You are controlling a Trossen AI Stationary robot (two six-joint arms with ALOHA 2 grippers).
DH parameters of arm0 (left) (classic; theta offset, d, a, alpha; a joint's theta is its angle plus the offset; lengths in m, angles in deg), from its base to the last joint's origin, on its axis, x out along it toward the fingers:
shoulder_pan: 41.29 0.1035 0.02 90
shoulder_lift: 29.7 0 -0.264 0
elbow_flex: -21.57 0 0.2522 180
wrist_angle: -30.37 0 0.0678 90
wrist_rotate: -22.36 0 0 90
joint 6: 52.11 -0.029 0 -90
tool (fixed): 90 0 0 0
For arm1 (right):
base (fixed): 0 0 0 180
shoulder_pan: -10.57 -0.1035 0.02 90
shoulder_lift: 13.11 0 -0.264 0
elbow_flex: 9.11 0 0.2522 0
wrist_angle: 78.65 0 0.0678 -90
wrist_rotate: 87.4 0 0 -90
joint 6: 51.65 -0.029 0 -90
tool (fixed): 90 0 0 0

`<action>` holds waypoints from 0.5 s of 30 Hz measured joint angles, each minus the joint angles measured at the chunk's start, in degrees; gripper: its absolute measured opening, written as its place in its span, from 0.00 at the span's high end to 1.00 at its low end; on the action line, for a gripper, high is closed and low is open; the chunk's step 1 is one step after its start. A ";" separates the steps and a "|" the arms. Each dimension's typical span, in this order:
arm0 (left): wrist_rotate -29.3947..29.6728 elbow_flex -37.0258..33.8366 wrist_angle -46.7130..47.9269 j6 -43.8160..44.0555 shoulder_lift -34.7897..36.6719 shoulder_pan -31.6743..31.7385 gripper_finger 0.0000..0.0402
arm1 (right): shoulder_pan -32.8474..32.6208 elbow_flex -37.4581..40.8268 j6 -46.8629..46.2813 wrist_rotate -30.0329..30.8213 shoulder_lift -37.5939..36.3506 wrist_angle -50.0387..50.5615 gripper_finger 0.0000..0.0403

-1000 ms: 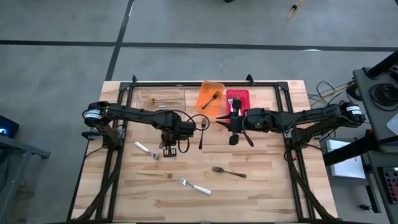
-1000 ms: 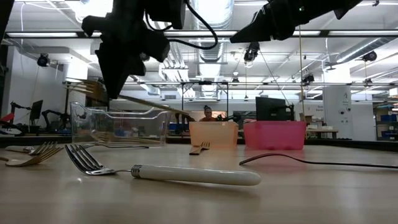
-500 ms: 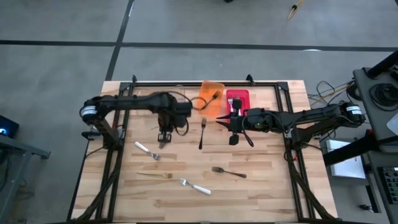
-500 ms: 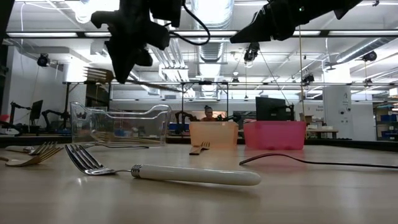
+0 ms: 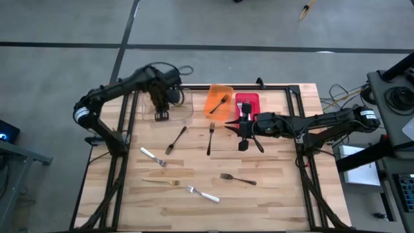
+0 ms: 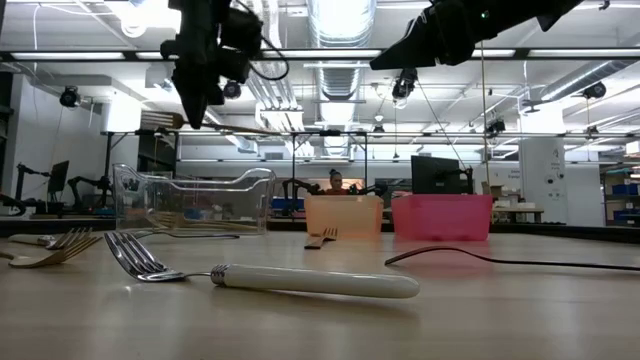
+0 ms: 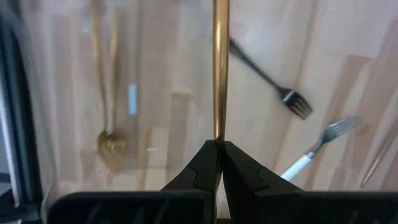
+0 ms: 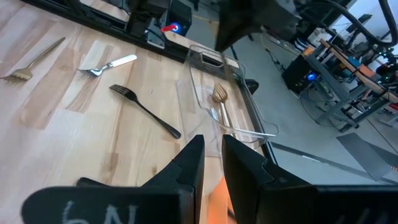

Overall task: Sort silverware by color (type)
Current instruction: Put the gold fork into the transparent bin

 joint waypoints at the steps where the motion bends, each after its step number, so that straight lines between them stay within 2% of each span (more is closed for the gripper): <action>1: -0.01 0.00 0.00 -0.58 0.03 1.66 1.00 | 0.00 0.00 0.00 0.00 0.00 0.04 0.88; 4: -0.45 -0.10 -0.04 -1.69 -0.36 6.20 1.00 | 0.00 0.00 0.02 0.01 0.00 0.07 0.88; 7: -3.31 -0.25 -0.07 -3.34 -1.17 9.65 1.00 | 0.00 0.00 0.06 0.01 0.00 0.15 0.88; 15: -4.51 -1.53 -0.34 -6.51 -2.52 14.88 1.00 | 0.41 0.00 -0.07 0.00 0.00 0.48 0.88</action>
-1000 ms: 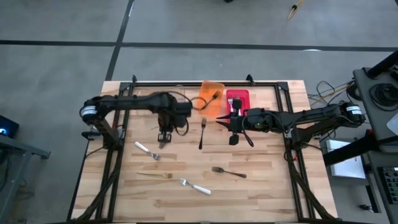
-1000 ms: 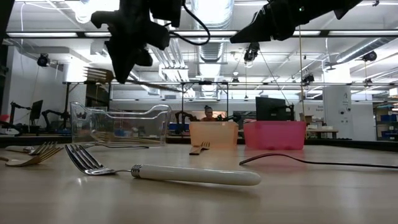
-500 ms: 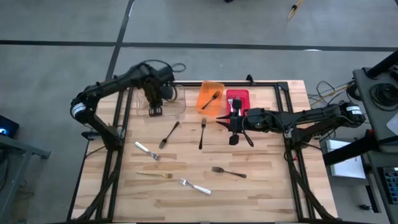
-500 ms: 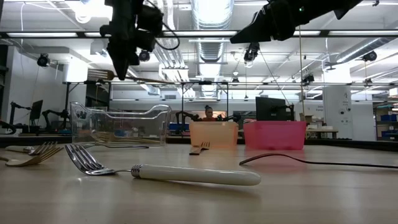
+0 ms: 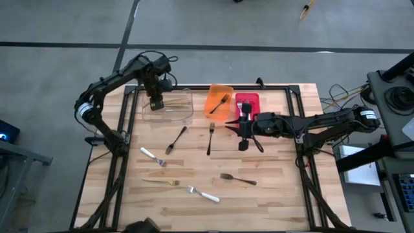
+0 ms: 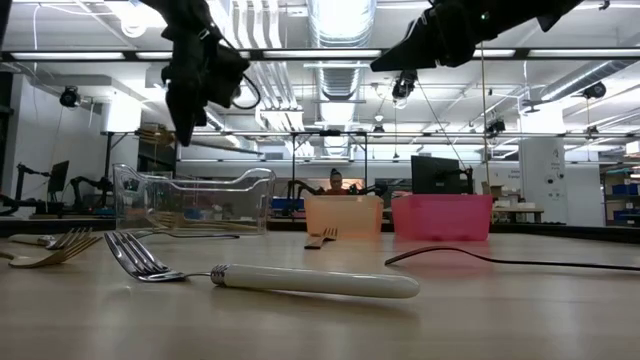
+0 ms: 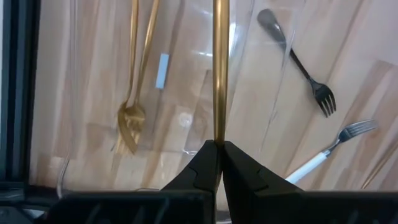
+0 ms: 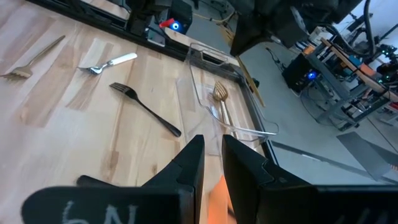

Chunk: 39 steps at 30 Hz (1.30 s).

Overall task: Sort silverware by color (type)
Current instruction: Put the gold fork into the transparent bin

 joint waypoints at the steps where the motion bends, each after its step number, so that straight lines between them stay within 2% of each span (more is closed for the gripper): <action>1: -0.04 -0.24 -0.02 0.00 -0.17 0.36 1.00 | 0.11 0.00 -0.19 -0.02 0.00 0.19 0.88; 39: -0.07 -1.64 -2.00 3.96 -13.12 1.01 1.00 | 0.84 0.00 -1.04 0.01 0.00 1.18 0.88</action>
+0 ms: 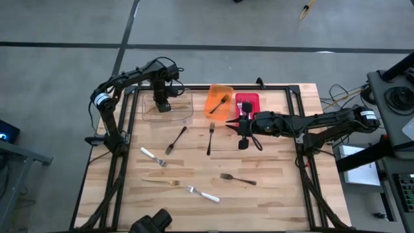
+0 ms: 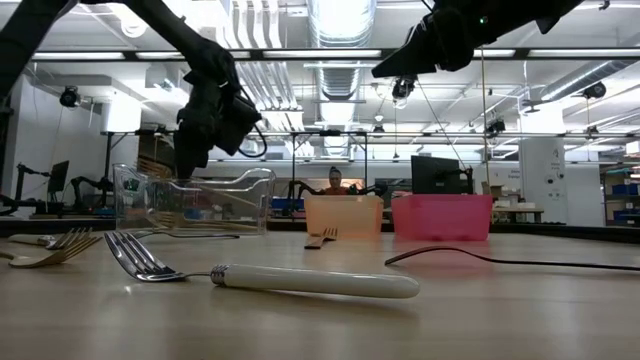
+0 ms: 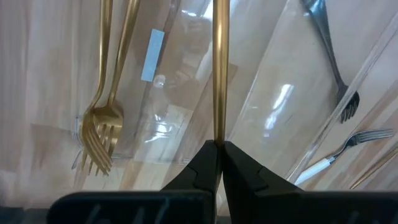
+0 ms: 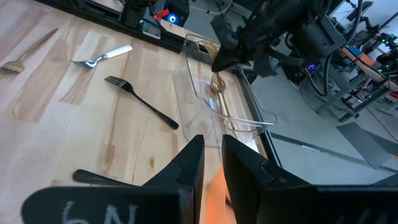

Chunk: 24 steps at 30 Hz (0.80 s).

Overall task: Sort silverware by color (type)
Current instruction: Put the gold fork into the transparent bin

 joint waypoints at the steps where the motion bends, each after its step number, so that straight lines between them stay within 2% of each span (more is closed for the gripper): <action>1: -0.04 0.00 0.02 0.16 -0.13 0.00 1.00 | 0.00 0.00 0.00 0.00 0.00 0.00 0.88; 7: -3.01 0.00 -0.08 0.61 -0.61 -0.02 1.00 | 0.00 0.00 0.00 0.00 0.00 0.04 0.88; 24: -3.06 -0.04 -0.96 0.61 -0.61 -0.02 1.00 | 0.00 0.00 0.00 0.00 0.00 0.15 0.88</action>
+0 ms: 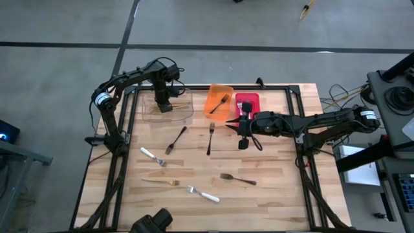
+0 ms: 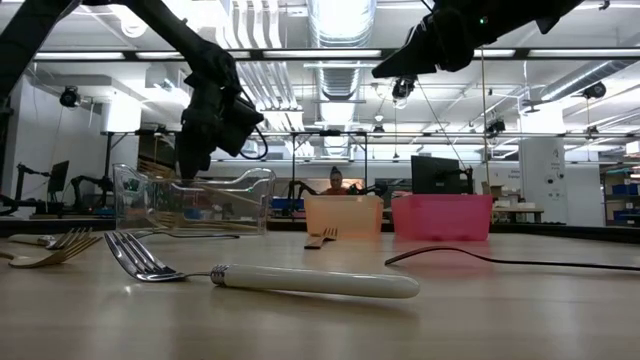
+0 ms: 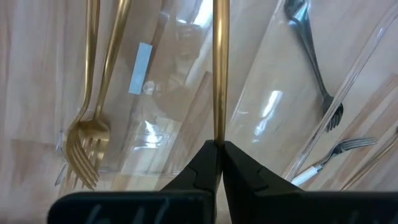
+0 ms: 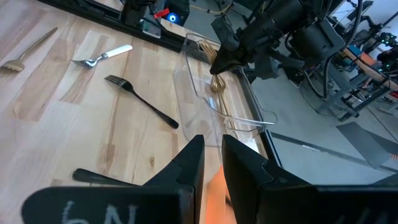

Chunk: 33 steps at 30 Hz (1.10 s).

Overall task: Sort silverware by color (type)
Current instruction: Put the gold fork into the transparent bin

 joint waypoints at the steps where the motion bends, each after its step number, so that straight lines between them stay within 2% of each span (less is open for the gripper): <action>1: -0.18 0.00 -0.04 0.00 0.00 0.00 1.00 | 0.00 0.00 0.00 0.00 0.00 0.02 0.88; 19: -1.09 -0.19 -0.42 -0.02 0.00 0.00 1.00 | 0.00 0.00 -0.40 -0.02 0.00 0.22 0.88; 33: -0.94 -6.44 -3.70 -1.09 0.02 0.00 1.00 | 0.00 0.00 -0.42 -0.02 0.00 0.24 0.88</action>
